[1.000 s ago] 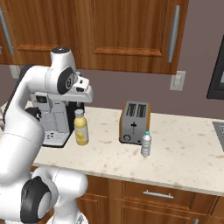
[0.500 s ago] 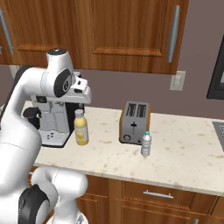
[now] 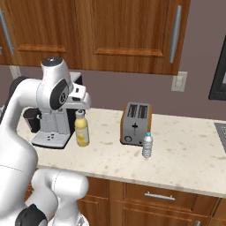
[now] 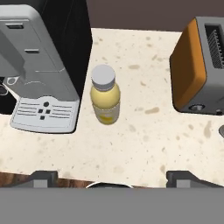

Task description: Place the drinks on the dining counter in a tight cluster.

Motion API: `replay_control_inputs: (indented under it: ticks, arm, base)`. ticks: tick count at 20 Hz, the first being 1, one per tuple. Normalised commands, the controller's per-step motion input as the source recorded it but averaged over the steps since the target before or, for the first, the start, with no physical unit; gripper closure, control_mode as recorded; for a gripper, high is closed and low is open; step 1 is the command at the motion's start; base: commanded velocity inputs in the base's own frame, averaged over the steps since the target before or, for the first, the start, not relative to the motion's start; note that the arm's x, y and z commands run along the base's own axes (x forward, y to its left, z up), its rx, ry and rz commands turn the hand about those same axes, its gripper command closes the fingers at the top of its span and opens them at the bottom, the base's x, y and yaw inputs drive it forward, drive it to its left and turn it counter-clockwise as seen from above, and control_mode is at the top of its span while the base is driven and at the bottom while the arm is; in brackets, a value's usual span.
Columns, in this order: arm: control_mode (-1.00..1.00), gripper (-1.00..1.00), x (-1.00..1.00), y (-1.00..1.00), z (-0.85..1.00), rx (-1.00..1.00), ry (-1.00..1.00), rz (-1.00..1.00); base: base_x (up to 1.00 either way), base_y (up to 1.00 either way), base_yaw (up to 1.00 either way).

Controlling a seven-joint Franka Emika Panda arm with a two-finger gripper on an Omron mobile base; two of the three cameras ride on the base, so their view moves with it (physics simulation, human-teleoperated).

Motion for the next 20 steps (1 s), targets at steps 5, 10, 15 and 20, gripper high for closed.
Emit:
replay_control_inputs:
  ticks: [5,10,15,20]
  arm:
    - [-1.00,-1.00,0.22,0.02,-0.10,0.00,0.04,0.00]
    - [-1.00,-1.00,0.22,0.02,-0.17,0.00,0.00,0.00]
    - [-1.00,-1.00,0.24,0.13,-0.20,0.00,0.00,0.00]
    - [-1.00,-1.00,0.32,0.16,-0.10,-0.02,0.00,0.00]
  base:
    - [0.00,0.00,0.00]
    - [0.00,0.00,0.00]
    - [0.00,0.00,0.00]
    - [0.00,0.00,0.00]
